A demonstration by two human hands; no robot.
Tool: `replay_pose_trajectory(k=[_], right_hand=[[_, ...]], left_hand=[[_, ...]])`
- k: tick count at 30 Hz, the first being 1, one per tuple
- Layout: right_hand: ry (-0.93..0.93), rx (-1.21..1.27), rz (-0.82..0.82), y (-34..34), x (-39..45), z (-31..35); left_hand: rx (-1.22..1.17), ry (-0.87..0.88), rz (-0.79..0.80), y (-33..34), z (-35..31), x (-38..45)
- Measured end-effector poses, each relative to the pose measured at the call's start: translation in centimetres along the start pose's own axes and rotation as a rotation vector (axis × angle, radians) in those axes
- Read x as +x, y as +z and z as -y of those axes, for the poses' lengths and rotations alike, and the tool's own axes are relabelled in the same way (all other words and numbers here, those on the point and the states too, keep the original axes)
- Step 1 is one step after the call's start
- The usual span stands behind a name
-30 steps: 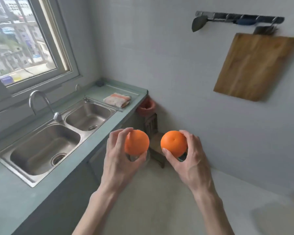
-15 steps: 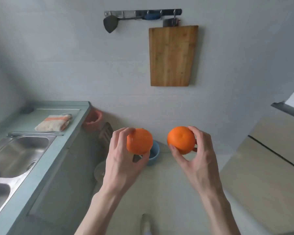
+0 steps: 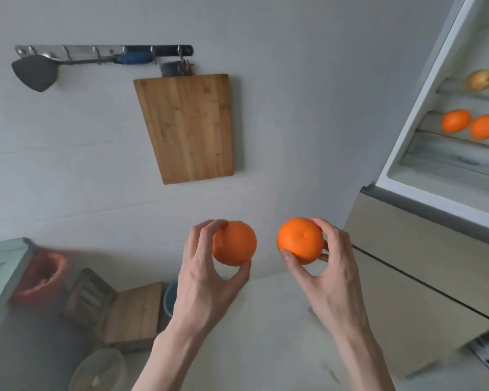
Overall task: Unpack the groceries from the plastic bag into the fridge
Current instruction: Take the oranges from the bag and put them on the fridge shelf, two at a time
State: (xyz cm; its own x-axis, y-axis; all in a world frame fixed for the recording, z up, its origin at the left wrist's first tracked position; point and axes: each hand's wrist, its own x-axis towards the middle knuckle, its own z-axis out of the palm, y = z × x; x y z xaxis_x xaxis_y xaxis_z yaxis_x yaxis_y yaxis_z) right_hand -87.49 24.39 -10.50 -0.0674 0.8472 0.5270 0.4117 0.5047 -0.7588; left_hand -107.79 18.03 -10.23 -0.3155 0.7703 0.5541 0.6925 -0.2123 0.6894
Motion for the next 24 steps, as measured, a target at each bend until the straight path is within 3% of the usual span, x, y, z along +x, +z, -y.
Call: replay_pose_trajectory(k=[13,24], right_hand=[[0.181,-0.116,-0.236,-1.4,9.8,-7.2],[0.335,-0.229,-0.474,-8.5,10.5,-12.0]], left_hand=[[-0.267,0.137,0.195,13.4,2.1,13.5],[-0.490,0.198,0.392,25.6,-4.0,16.2]])
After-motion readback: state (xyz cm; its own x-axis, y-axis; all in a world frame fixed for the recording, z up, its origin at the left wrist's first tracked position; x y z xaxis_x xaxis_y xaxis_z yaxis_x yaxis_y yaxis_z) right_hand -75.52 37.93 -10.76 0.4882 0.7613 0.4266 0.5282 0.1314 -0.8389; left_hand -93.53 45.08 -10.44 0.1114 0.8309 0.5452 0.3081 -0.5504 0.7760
